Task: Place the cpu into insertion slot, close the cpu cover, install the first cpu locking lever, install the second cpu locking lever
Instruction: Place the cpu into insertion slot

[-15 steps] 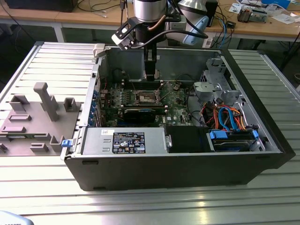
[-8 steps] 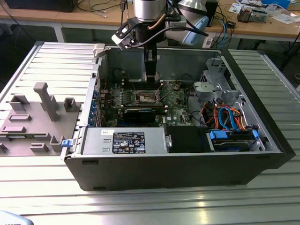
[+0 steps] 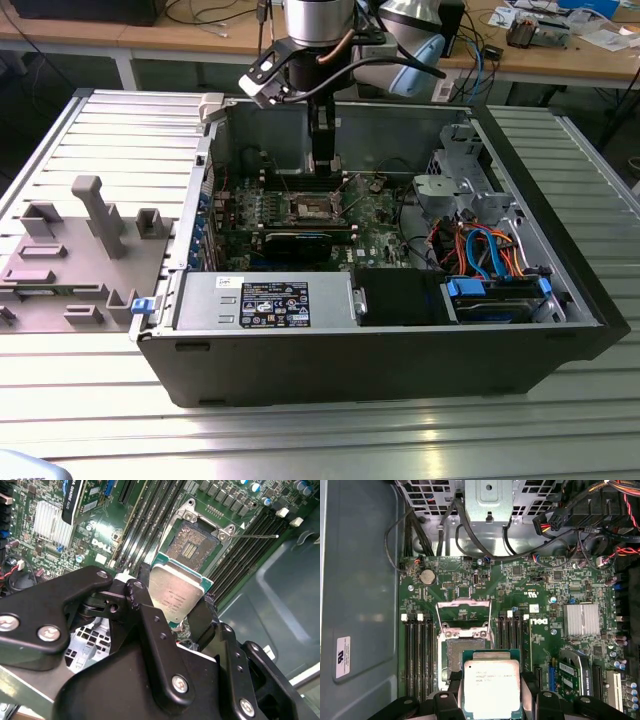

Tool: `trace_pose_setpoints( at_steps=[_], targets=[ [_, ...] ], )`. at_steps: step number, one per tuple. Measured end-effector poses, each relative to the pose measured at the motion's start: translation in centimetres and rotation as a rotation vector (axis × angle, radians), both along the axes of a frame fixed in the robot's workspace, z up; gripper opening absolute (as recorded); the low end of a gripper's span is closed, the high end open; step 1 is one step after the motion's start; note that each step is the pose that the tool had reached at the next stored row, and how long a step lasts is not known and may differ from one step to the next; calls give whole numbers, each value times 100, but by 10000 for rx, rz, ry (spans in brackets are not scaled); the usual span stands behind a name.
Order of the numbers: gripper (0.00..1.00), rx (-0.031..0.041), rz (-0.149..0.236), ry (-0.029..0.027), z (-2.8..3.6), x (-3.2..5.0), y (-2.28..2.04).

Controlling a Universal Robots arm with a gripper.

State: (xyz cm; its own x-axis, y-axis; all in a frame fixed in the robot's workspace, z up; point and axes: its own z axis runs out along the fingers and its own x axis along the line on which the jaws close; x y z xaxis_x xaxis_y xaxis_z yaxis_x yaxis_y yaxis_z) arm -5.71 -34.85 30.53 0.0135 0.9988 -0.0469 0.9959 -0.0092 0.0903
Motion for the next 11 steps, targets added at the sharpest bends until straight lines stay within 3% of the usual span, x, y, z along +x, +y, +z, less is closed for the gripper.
trace_pose_setpoints(
  at_steps=[11],
  targets=[
    [55, 1, -1, -1, -27, 0, 0]
  ],
)
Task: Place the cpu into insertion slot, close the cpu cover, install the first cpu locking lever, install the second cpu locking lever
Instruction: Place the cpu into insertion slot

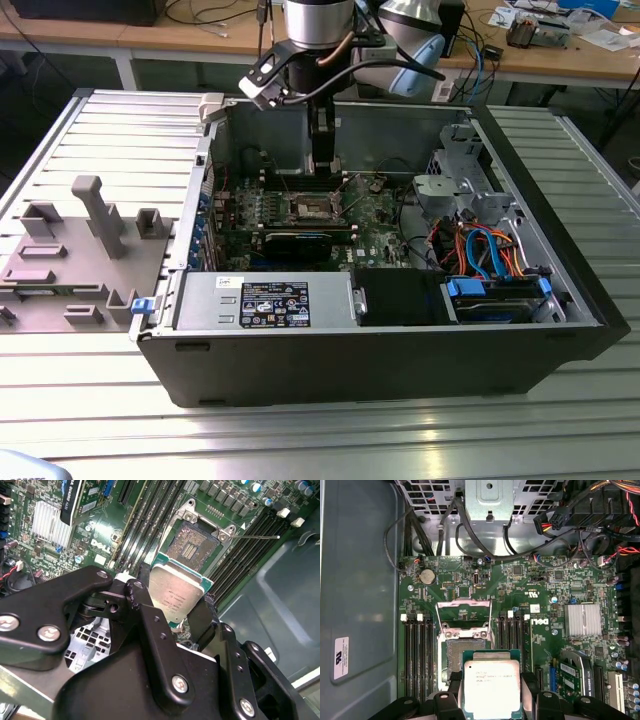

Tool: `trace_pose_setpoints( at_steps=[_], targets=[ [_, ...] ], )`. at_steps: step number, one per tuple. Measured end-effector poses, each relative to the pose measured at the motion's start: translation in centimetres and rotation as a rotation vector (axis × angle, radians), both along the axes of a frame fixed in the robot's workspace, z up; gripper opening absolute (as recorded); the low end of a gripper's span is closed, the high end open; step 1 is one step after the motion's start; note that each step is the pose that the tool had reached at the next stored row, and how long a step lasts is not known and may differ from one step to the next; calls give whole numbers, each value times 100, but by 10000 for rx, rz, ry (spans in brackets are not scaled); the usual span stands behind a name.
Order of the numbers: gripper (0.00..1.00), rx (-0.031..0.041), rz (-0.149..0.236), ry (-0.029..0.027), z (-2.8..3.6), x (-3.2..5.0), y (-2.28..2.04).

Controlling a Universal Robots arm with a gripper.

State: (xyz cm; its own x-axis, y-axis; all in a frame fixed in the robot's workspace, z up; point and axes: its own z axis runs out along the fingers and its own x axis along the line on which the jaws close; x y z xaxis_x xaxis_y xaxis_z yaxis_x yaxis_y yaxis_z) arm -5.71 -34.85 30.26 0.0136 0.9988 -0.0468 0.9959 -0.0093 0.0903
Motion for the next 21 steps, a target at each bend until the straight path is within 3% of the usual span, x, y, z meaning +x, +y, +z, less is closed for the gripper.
trace_pose_setpoints(
  at_steps=[21],
  targets=[
    [55, 0, 0, 0, -57, 0, 0]
  ],
)
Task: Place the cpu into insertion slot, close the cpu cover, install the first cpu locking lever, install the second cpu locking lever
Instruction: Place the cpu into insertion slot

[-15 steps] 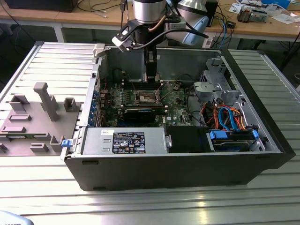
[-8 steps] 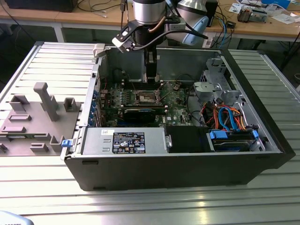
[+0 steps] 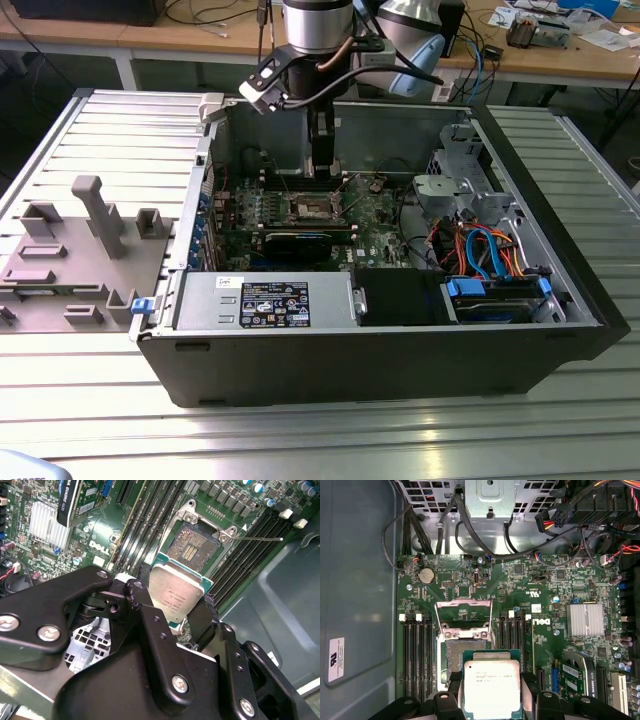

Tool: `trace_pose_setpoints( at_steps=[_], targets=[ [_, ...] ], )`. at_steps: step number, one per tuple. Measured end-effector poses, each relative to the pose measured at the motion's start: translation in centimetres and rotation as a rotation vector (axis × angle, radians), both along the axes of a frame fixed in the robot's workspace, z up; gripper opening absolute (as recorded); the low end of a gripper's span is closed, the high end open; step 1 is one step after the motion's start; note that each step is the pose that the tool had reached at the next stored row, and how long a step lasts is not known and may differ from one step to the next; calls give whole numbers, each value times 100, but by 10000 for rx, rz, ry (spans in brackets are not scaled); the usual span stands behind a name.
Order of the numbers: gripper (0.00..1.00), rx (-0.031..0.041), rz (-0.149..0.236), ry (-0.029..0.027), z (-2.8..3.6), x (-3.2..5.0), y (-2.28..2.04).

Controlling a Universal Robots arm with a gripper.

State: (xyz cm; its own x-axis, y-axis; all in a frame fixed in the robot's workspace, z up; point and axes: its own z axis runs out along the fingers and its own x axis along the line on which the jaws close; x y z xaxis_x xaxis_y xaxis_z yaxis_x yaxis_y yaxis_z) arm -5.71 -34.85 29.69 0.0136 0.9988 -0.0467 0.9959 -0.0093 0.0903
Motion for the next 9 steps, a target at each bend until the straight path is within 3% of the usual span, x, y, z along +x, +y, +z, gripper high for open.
trace_pose_setpoints(
  at_steps=[9],
  targets=[
    [55, 0, 0, 0, -25, 0, 0]
  ],
)
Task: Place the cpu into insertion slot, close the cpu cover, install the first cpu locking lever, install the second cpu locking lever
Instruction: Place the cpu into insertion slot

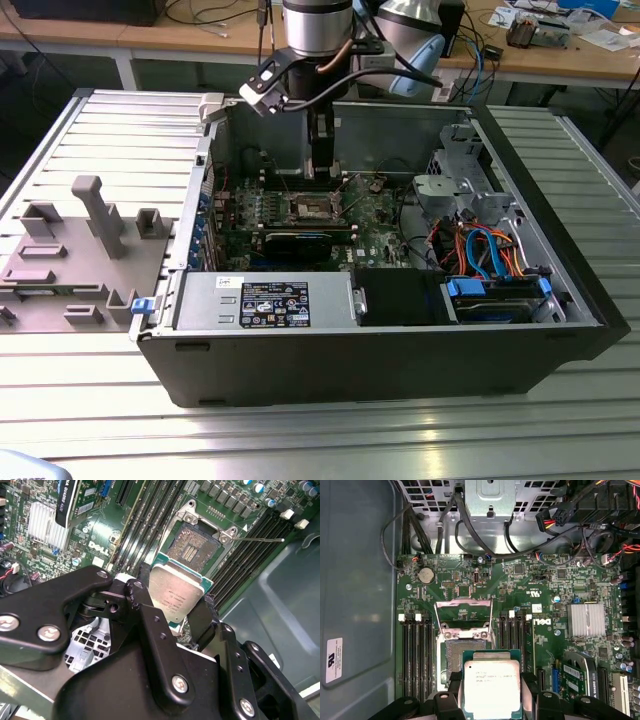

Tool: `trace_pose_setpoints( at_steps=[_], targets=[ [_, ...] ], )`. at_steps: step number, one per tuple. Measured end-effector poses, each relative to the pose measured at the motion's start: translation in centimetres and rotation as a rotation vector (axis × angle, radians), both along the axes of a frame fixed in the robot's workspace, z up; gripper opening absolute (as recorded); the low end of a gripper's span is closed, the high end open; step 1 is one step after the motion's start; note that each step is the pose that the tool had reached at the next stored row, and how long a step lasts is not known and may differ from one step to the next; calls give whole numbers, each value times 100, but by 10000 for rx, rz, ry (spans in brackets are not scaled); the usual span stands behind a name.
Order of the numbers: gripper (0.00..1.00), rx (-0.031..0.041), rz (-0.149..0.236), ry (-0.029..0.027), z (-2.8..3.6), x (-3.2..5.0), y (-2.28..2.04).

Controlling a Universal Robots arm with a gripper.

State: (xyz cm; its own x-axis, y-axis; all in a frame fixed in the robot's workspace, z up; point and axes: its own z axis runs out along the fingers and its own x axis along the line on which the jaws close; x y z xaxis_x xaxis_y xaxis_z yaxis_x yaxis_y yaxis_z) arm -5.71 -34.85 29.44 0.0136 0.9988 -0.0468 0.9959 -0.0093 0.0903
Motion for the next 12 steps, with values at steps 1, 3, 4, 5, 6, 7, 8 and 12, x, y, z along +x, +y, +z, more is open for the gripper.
trace_pose_setpoints(
  at_steps=[1, 3, 4, 5, 6, 7, 8, 12],
  targets=[
    [55, 1, 0, 0, -2, 0, 0],
    [55, 1, 0, 0, -6, 0, 0],
    [55, 0, 0, 0, -8, 0, 0],
    [55, 0, 0, 0, -10, 0, 0],
    [55, 0, 0, 0, -11, 0, 0],
    [55, 0, 0, 0, -14, 0, 0],
    [55, 1, 0, 0, -15, 0, 0],
    [55, 0, 0, 0, -23, 0, 0]
  ],
)
